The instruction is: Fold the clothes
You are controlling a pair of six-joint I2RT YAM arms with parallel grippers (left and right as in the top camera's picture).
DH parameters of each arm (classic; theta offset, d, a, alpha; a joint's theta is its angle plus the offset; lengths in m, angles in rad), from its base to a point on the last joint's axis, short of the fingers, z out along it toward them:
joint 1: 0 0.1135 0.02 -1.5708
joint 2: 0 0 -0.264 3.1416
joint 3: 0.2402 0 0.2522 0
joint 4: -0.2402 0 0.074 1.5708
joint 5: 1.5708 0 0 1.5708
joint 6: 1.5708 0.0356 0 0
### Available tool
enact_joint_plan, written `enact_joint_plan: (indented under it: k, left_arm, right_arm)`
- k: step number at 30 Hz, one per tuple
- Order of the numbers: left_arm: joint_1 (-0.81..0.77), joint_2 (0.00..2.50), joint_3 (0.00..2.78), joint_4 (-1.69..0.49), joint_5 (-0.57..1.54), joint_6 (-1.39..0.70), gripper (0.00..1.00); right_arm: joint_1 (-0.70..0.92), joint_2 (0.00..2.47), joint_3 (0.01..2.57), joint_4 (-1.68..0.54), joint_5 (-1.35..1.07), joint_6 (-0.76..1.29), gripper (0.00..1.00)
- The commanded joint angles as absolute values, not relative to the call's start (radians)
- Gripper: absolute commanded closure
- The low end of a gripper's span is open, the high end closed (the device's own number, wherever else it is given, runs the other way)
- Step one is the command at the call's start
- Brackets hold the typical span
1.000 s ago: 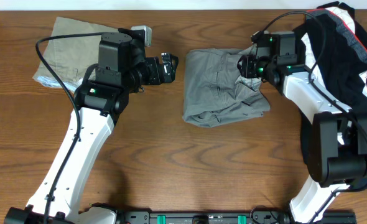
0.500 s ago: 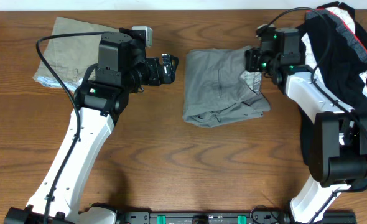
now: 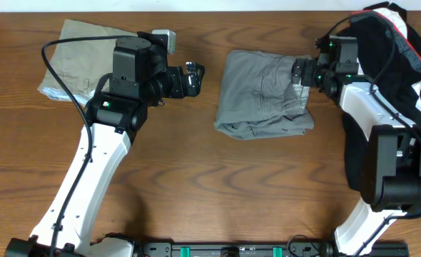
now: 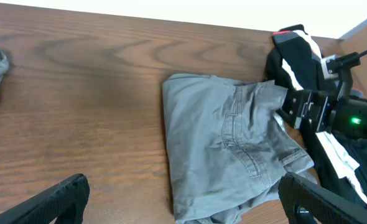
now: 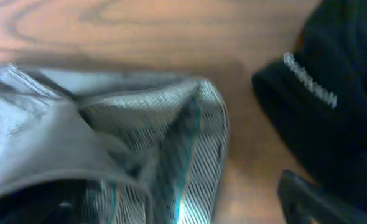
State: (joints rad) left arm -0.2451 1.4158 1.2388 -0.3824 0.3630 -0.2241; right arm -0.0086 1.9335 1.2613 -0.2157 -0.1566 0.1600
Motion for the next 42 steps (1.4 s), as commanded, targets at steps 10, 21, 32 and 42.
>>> enact_joint_plan:
  k: [10,21,32,42]
  left_arm:
    - [-0.244,1.423,1.248,-0.382,0.346,-0.183,0.02]
    - [-0.244,1.423,1.248,-0.4,0.346,-0.183,0.02]
    - [-0.244,1.425,1.248,-0.388,0.346,-0.184,0.02]
    - [-0.244,1.425,1.248,-0.39,0.285,-0.184,0.02]
  right_arm:
    - [-0.017,1.673,1.262,-0.33,-0.448,0.187,0.93]
    - [0.135,1.885,1.26,-0.43,-0.548,0.253,0.99]
    - [0.097,1.932,1.203,-0.619,-0.33,0.362,0.99]
    - [0.084,1.708,1.21,-0.585,-0.342,0.34,0.77]
